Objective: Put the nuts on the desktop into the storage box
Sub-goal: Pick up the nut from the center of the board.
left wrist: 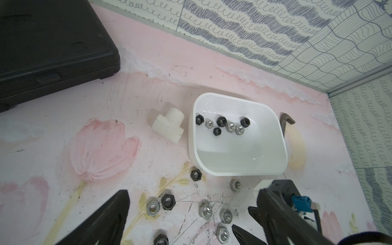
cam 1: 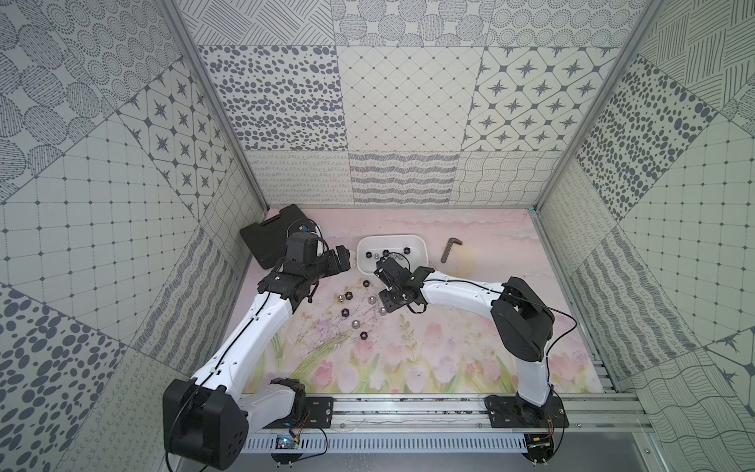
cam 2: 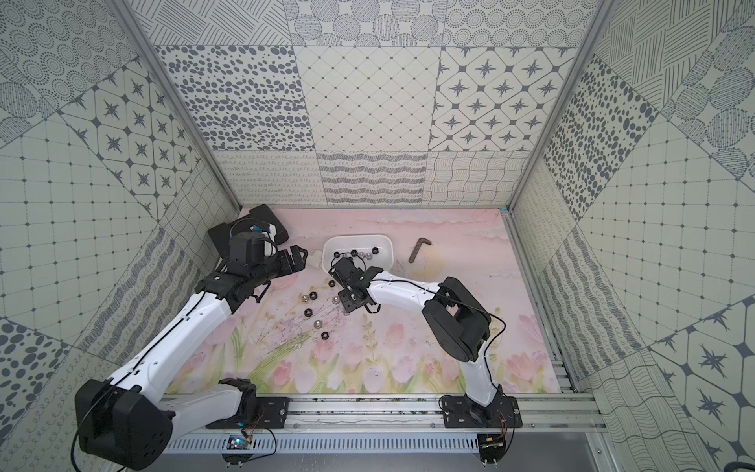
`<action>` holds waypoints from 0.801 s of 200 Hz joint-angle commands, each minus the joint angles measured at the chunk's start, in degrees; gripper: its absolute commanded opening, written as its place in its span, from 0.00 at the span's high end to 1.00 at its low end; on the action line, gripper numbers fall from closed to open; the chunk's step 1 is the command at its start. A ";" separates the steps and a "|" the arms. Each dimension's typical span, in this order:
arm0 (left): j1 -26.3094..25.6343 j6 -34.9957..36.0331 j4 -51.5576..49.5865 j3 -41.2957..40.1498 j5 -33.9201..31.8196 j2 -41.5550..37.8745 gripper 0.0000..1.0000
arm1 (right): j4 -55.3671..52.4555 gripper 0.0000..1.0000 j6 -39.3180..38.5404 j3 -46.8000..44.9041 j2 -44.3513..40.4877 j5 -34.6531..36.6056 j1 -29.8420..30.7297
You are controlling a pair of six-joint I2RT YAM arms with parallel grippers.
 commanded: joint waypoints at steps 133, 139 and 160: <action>-0.18 0.37 0.50 -0.47 -0.19 -0.47 0.01 | 0.08 0.49 1.84 3.87 6.63 -1.37 0.56; -0.15 0.37 0.37 -0.38 -0.13 -0.52 0.01 | 0.08 0.49 1.89 3.85 6.72 -1.36 0.56; -0.17 0.50 0.11 -0.27 -0.40 -0.59 0.01 | 0.08 0.50 1.98 3.78 7.13 -1.76 0.56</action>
